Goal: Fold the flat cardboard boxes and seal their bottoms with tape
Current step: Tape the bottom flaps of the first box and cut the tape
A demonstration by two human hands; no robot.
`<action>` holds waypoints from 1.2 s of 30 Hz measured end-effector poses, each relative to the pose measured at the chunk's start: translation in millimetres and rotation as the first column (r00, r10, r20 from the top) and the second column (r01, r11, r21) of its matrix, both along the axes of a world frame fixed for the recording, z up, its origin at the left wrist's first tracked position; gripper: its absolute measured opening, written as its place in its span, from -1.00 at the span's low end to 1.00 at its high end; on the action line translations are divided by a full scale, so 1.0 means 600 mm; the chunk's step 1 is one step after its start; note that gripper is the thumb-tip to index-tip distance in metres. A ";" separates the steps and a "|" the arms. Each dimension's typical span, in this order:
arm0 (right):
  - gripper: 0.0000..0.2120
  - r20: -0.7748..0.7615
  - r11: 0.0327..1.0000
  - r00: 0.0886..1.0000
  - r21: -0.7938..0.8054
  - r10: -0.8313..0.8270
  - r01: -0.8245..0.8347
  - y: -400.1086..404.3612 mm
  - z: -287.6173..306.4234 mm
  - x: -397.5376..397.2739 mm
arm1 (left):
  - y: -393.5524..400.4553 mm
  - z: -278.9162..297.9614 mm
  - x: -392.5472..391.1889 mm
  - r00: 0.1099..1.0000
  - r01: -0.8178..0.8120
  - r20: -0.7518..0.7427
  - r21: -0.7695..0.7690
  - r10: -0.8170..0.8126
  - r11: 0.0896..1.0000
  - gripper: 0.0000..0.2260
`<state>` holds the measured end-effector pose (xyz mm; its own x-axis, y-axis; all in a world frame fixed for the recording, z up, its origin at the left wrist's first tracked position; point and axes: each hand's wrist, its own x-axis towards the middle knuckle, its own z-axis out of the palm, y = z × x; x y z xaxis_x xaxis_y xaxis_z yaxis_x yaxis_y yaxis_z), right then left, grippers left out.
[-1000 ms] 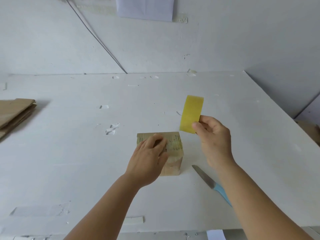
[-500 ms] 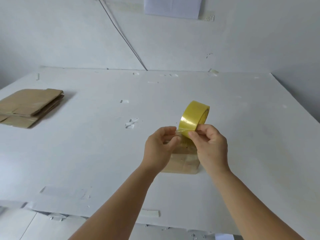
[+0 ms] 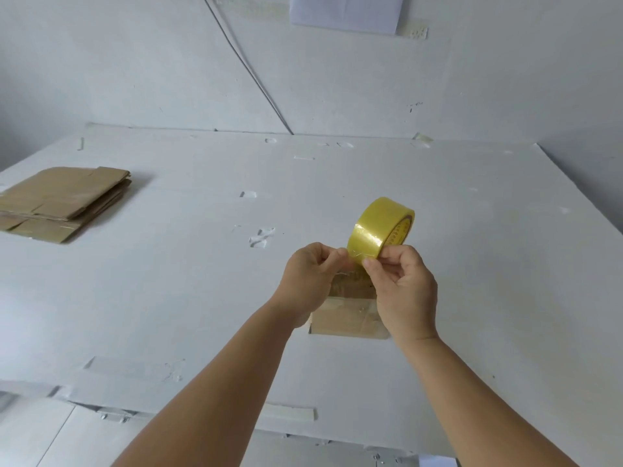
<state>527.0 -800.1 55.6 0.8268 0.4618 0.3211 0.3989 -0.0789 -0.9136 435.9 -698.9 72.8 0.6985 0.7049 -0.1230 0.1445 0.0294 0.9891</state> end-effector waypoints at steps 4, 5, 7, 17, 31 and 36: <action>-0.74 0.067 1.000 0.998 -0.021 -0.013 0.015 0.010 -0.011 -0.005 | 0.000 0.009 -0.013 0.994 0.089 0.077 -0.088 -0.082 0.992 -0.58; -0.76 0.094 1.000 0.996 -0.030 -0.008 0.010 0.012 -0.014 -0.006 | 0.001 0.007 -0.014 0.994 0.077 0.090 -0.102 -0.068 0.992 -0.63; -0.81 0.141 0.999 0.990 -0.053 0.013 -0.005 0.013 -0.018 -0.005 | 0.003 0.003 -0.015 0.997 0.002 0.075 -0.079 0.004 0.997 -0.80; -0.04 -0.130 0.994 0.988 -0.073 0.078 -0.087 -0.005 -0.007 0.014 | 0.015 -0.004 -0.011 0.989 -0.122 0.078 -0.033 0.124 0.992 -0.80; -0.55 -0.078 0.987 0.984 0.010 0.161 -0.161 0.016 0.016 0.032 | 0.026 0.001 -0.015 0.980 -0.119 0.137 -0.154 0.141 0.981 -0.79; -0.58 -0.099 0.974 0.970 0.064 0.222 -0.217 0.010 0.015 0.033 | 0.031 -0.008 -0.010 0.973 -0.153 0.142 -0.188 0.181 0.970 -0.87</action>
